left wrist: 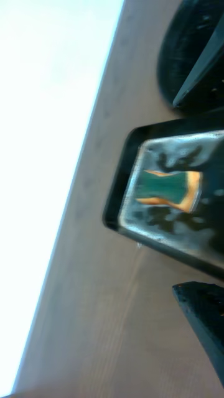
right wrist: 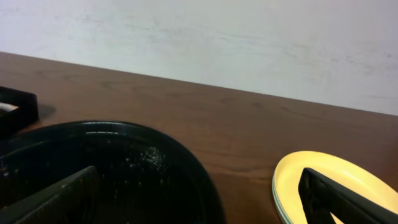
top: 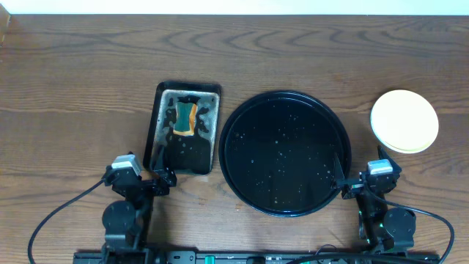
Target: Clean dirty plates on tray and stack at the side
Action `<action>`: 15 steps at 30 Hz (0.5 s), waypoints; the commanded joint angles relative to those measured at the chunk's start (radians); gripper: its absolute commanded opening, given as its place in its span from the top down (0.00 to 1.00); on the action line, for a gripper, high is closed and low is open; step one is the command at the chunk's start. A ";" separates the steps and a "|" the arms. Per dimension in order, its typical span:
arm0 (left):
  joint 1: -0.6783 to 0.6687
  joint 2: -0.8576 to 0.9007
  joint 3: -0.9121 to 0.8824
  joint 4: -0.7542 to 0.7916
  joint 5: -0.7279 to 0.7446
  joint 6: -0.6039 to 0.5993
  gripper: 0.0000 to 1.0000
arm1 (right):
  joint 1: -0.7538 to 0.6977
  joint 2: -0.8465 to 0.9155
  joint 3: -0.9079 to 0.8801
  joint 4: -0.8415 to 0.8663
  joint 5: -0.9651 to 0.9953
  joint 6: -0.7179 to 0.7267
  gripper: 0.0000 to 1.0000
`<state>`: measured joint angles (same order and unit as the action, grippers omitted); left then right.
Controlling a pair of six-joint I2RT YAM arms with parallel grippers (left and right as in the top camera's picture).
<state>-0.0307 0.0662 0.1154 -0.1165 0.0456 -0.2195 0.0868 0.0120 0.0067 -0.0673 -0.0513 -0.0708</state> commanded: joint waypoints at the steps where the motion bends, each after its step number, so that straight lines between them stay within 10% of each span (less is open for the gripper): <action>1: 0.009 -0.056 -0.058 0.093 -0.004 0.079 0.13 | 0.021 -0.006 -0.001 -0.005 0.006 -0.013 0.01; 7: 0.009 -0.065 -0.111 0.239 0.000 0.194 0.13 | 0.021 -0.006 -0.001 -0.005 0.006 -0.013 0.01; 15: 0.009 -0.065 -0.111 0.048 0.065 0.283 0.13 | 0.021 -0.006 -0.001 -0.005 0.006 -0.013 0.01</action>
<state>-0.0269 0.0128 0.0109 -0.0113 0.0719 0.0097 0.0868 0.0116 0.0067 -0.0681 -0.0517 -0.0708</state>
